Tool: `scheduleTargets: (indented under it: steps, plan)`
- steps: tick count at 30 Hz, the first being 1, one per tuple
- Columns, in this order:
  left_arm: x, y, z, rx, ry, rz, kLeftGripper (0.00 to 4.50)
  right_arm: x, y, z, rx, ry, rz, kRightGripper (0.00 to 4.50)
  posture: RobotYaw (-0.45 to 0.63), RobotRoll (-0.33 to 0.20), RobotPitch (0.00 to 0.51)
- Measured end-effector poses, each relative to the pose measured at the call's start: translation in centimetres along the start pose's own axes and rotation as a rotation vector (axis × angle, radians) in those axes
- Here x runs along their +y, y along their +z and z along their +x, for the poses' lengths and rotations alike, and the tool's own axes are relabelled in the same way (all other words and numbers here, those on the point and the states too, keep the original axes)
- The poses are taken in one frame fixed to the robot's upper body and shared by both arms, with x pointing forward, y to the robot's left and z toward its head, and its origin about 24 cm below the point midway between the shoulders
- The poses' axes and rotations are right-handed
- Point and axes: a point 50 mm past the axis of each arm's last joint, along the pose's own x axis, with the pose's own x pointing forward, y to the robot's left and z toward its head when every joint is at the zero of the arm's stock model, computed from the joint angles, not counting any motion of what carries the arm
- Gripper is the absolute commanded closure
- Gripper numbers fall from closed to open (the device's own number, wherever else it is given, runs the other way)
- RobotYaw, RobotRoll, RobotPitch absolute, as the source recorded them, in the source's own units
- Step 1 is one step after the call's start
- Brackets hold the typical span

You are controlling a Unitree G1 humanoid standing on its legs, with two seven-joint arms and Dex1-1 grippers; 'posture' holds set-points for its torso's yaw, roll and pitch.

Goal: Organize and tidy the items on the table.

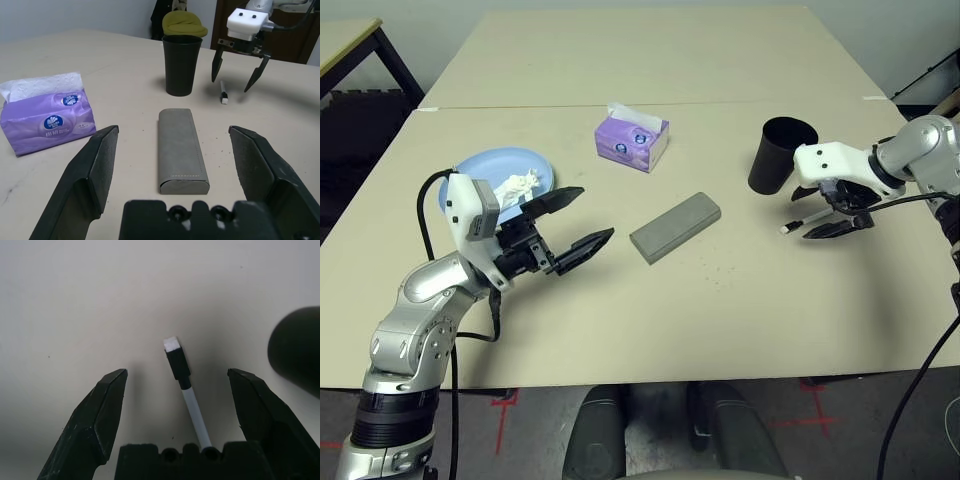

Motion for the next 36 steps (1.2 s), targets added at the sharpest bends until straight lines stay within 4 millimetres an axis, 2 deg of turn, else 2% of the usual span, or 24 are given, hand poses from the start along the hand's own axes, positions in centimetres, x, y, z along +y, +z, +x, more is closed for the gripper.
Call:
scheduleTargets:
  steps: [8,21,29,36]
  plan:
    - [-0.2,0.3,0.1,-0.006,-0.008,0.011,0.0,-0.6,0.8,0.4,0.101,0.054,-0.159,0.07,0.18,0.0,0.139]
    - [-0.3,0.2,0.0,-0.001,-0.007,0.005,0.0,-1.0,2.6,2.7,0.226,0.108,-0.42,0.07,0.19,0.0,0.144]
    - [-0.3,0.2,0.0,0.001,0.001,0.004,0.0,-0.8,3.0,3.6,0.221,0.14,-0.474,0.07,0.19,0.0,0.151]
    - [-0.4,0.1,0.0,0.002,0.002,0.004,0.0,-0.7,3.1,3.6,0.219,0.155,-0.488,0.07,0.19,0.0,0.158]
